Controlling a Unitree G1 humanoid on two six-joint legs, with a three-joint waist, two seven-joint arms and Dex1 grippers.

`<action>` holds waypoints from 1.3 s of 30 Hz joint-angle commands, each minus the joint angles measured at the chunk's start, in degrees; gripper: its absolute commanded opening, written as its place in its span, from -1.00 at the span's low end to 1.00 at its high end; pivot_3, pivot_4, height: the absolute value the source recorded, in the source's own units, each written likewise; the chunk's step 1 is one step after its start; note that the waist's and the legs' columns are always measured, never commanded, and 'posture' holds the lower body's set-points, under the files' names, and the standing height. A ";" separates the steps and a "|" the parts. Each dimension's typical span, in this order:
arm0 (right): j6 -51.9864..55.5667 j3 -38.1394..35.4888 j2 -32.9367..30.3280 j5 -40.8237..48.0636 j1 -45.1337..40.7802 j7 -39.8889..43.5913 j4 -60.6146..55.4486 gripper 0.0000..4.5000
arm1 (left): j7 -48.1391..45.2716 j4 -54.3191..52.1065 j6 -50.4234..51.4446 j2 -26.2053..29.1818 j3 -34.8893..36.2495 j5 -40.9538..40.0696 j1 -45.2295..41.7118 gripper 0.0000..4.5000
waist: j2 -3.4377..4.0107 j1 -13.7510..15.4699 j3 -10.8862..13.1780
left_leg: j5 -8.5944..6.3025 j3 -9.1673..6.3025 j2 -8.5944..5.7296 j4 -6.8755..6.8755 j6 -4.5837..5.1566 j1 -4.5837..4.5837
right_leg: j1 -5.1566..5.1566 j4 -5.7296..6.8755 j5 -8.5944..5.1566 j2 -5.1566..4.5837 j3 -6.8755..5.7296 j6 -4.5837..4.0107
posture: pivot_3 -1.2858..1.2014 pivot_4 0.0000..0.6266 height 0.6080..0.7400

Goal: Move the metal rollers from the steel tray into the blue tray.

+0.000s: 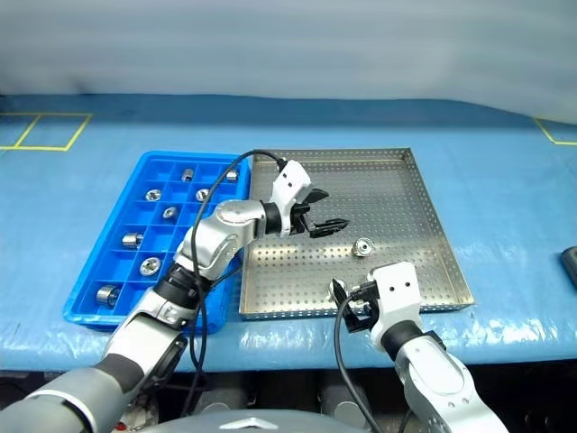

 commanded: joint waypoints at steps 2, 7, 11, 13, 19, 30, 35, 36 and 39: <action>-3.24 0.81 0.17 -0.44 1.84 -1.86 -2.56 1.00 | -0.69 7.33 -6.50 -3.34 -1.40 3.82 -2.30 0.99 | 0.00 -0.70 0.00 | 0.00 0.04 -0.04 0.00 0.03 0.01 | -0.01 0.00 0.00 -0.02 0.07 0.01 | -0.10 -0.52 1.00; -4.34 1.71 0.08 -0.44 2.74 -3.29 -2.56 1.00 | -2.53 13.63 -11.15 -5.99 -2.16 6.39 -3.14 0.99 | -0.01 -1.43 0.00 | -0.01 0.18 -0.06 0.01 0.10 0.02 | -0.05 0.00 0.02 -0.05 0.22 0.04 | -0.12 -0.52 1.00; -4.15 2.39 0.19 -0.43 2.47 -3.98 -2.56 1.00 | -3.99 17.68 -13.58 -7.92 -1.96 7.01 -3.61 0.99 | -0.01 -1.77 -0.01 | -0.01 0.22 -0.14 0.02 0.17 0.01 | -0.06 0.00 0.04 -0.13 0.27 0.07 | -0.12 -0.52 1.00; -4.02 2.72 0.34 -0.36 2.20 -4.17 -2.56 1.00 | -4.20 19.35 -14.78 -8.67 -1.92 7.62 -3.82 0.99 | -0.01 -2.10 -0.01 | -0.01 0.24 -0.18 0.02 0.21 0.02 | -0.06 -0.01 0.05 -0.16 0.32 0.09 | -0.12 -0.52 1.00; -3.43 3.68 0.75 -0.38 1.14 -4.34 -2.42 1.00 | -2.44 24.25 -17.80 -10.94 -2.28 10.75 -4.60 0.99 | -0.01 -2.40 -0.01 | 0.02 0.32 -0.24 0.03 0.29 0.04 | -0.06 -0.01 0.14 -0.21 0.43 0.24 | -0.11 -0.52 1.00; -3.48 4.15 0.70 -0.36 -0.04 -4.26 -1.70 1.00 | 0.35 29.51 -20.20 -13.72 -1.87 15.16 -4.95 0.58 | -0.02 -2.39 -0.02 | 0.00 0.55 -0.30 0.09 0.46 0.09 | -0.08 -0.02 0.22 -0.26 0.73 0.37 | -0.11 -0.52 1.00; -3.85 4.51 0.84 -0.45 -0.63 -4.23 -1.21 1.00 | 1.05 31.50 -21.49 -14.79 -1.44 15.19 -4.92 -0.10 | -0.02 -2.39 -0.03 | -0.01 0.57 -0.30 0.09 0.48 0.09 | -0.08 -0.02 0.23 -0.26 0.76 0.39 | -0.10 -0.52 1.00; -3.97 4.61 0.89 -0.47 -0.81 -4.21 -1.06 1.00 | 1.12 31.65 -21.97 -14.83 -1.38 15.17 -4.91 -0.16 | -0.03 -2.39 -0.03 | -0.01 0.57 -0.30 0.09 0.48 0.09 | -0.08 -0.02 0.24 -0.26 0.76 0.39 | -0.10 -0.52 1.00; -4.15 4.74 0.96 -0.45 -1.07 -4.09 -0.80 1.00 | 1.43 31.56 -22.38 -15.00 -0.46 14.37 -4.92 -0.16 | -0.03 -2.39 -0.03 | 0.00 0.58 -0.30 0.10 0.49 0.10 | -0.08 -0.01 0.24 -0.26 0.77 0.40 | -0.10 -0.52 1.00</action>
